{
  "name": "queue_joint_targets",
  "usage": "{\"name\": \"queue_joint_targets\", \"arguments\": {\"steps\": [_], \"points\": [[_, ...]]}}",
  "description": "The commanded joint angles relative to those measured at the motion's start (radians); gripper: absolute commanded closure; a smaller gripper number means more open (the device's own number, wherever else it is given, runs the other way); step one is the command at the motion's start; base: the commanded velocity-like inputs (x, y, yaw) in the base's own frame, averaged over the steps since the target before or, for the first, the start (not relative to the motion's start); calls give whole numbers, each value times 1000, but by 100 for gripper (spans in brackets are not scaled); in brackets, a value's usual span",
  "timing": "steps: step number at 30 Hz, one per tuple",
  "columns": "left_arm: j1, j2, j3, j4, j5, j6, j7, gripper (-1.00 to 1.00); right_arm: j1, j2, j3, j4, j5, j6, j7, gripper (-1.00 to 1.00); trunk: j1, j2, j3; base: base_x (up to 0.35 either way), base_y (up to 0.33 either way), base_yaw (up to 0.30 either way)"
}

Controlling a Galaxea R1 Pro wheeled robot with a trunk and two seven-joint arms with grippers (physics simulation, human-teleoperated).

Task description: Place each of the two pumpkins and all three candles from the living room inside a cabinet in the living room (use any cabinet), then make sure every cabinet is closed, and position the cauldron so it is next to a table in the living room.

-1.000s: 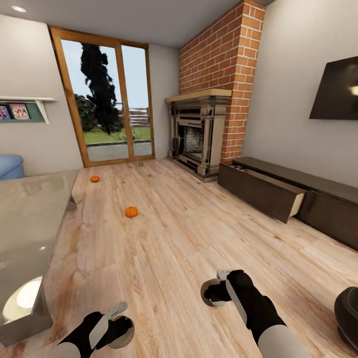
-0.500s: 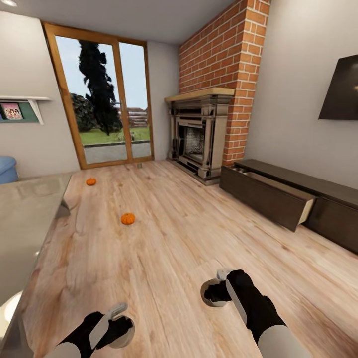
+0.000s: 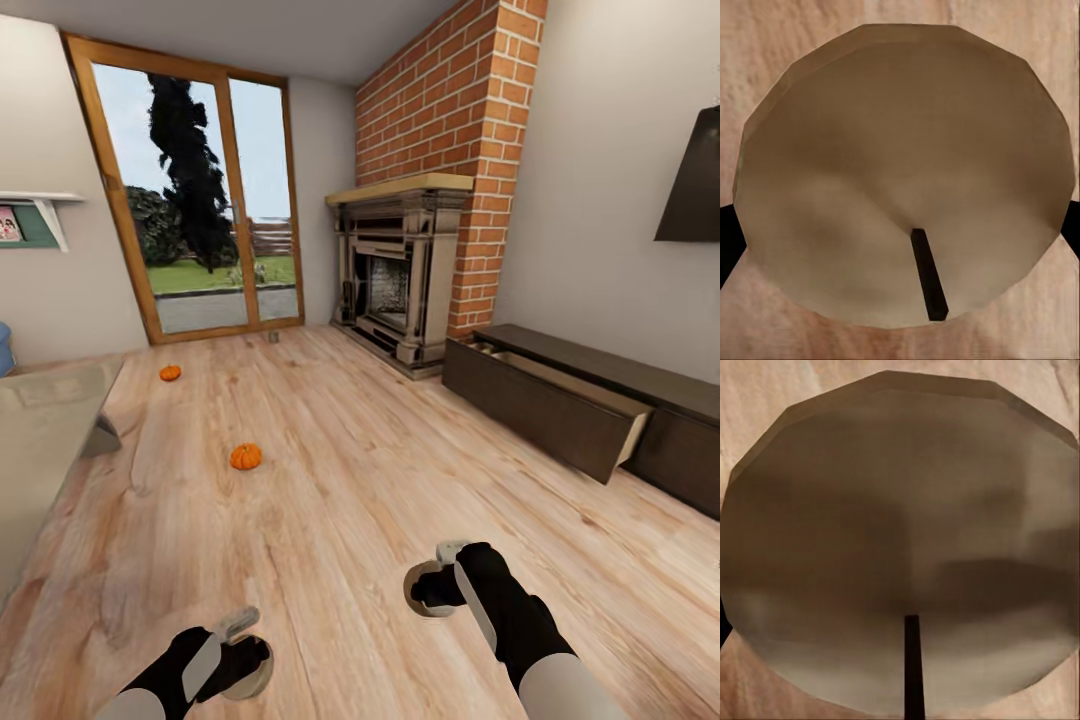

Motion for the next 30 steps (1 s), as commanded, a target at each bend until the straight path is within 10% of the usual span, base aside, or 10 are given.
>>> {"name": "queue_joint_targets", "arguments": {"steps": [1, 30], "points": [[0, 0, 0, -3, 9, 6, 5, 100, -1, 0, 1, -1, -3, 4, 0, 100, 0, 0, -1, 335, 0, -199], [0, -2, 0, -3, 9, 6, 5, 100, -1, 0, -1, -1, -3, 5, 0, 100, 0, 0, 12, 335, 0, -247]]}}
